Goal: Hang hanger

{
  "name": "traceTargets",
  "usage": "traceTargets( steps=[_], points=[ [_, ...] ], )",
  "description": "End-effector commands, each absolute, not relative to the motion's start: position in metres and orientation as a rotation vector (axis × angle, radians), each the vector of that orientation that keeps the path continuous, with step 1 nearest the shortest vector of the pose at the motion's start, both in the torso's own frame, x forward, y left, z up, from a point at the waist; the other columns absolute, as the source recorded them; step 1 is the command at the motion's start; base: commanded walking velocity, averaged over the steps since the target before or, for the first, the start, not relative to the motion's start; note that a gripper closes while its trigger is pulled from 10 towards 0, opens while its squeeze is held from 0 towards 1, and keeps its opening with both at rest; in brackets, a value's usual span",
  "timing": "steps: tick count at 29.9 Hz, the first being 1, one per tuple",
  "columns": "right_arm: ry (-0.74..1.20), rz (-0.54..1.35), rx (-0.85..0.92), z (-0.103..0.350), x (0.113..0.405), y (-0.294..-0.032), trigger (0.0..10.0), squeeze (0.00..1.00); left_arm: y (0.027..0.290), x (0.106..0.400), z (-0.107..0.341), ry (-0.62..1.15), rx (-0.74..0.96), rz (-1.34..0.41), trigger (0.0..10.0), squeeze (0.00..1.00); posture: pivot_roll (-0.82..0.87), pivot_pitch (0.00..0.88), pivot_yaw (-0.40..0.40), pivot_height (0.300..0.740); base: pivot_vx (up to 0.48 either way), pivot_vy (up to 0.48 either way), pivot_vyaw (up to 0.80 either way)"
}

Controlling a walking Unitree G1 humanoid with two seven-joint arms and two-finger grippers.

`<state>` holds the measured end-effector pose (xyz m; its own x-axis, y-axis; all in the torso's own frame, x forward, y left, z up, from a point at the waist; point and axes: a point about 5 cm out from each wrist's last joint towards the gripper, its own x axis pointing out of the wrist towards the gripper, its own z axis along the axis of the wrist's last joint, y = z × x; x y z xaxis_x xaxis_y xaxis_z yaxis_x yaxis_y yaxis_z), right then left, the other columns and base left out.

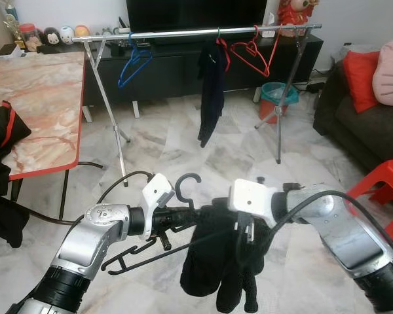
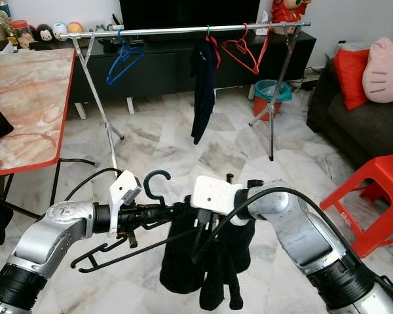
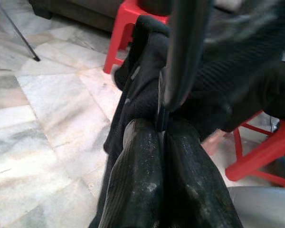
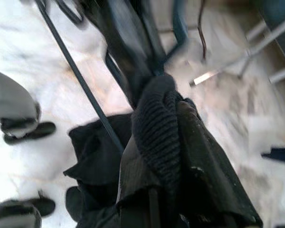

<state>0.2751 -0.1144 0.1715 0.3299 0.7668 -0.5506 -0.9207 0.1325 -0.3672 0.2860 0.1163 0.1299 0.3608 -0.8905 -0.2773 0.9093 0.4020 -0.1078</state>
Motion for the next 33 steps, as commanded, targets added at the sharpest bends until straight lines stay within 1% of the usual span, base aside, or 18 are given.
traceTargets(
  steps=[1,4,5,8,10,11,13,16,23,33],
  points=[
    [0.129,1.363,-0.693,0.187,0.262,-0.096,10.0,0.0,0.114,0.293,0.142,0.251,0.09,-1.147,10.0,0.0,-0.15,0.0,-0.03,0.74,0.0,0.0,0.0],
    [0.1,1.412,-0.67,0.189,0.256,-0.086,10.0,0.0,0.112,0.297,0.143,0.232,0.093,-1.107,10.0,0.0,-0.16,0.0,-0.033,0.74,0.0,0.0,0.0],
    [0.095,1.444,-0.664,0.187,0.252,-0.081,10.0,0.0,0.113,0.303,0.142,0.222,0.098,-1.058,10.0,0.0,-0.16,0.0,-0.033,0.74,0.0,0.0,0.0],
    [0.097,1.467,-0.657,0.185,0.248,-0.077,10.0,0.0,0.114,0.309,0.144,0.205,0.095,-0.994,10.0,0.0,-0.15,0.0,-0.037,0.74,0.0,0.0,0.0],
    [0.13,1.427,-0.674,0.18,0.25,-0.082,10.0,0.0,0.116,0.313,0.146,0.186,0.096,-0.957,10.0,0.0,-0.15,0.0,-0.038,0.74,0.0,0.0,0.0],
    [0.152,1.376,-0.692,0.178,0.255,-0.089,10.0,0.0,0.117,0.313,0.146,0.182,0.09,-0.946,10.0,0.0,-0.15,0.0,-0.038,0.74,0.0,0.0,0.0],
    [0.163,1.343,-0.693,0.177,0.258,-0.095,10.0,0.0,0.118,0.313,0.147,0.181,0.084,-0.945,10.0,0.0,-0.15,0.0,-0.038,0.74,0.0,0.0,0.0],
    [0.197,1.274,-0.705,0.175,0.261,-0.112,10.0,0.0,0.121,0.312,0.145,0.183,0.078,-0.95,10.0,0.0,-0.16,0.0,-0.036,0.74,0.0,0.0,0.0],
    [0.242,1.28,-0.736,0.165,0.258,-0.112,10.0,0.0,0.118,0.321,0.15,0.143,0.068,-0.885,10.0,0.0,-0.16,0.0,-0.033,0.74,0.0,0.0,0.0],
    [0.25,1.24,-0.742,0.163,0.262,-0.114,10.0,0.0,0.117,0.32,0.149,0.144,0.064,-0.897,10.0,0.0,-0.16,0.0,-0.032,0.74,0.0,0.0,0.0]
  ],
)
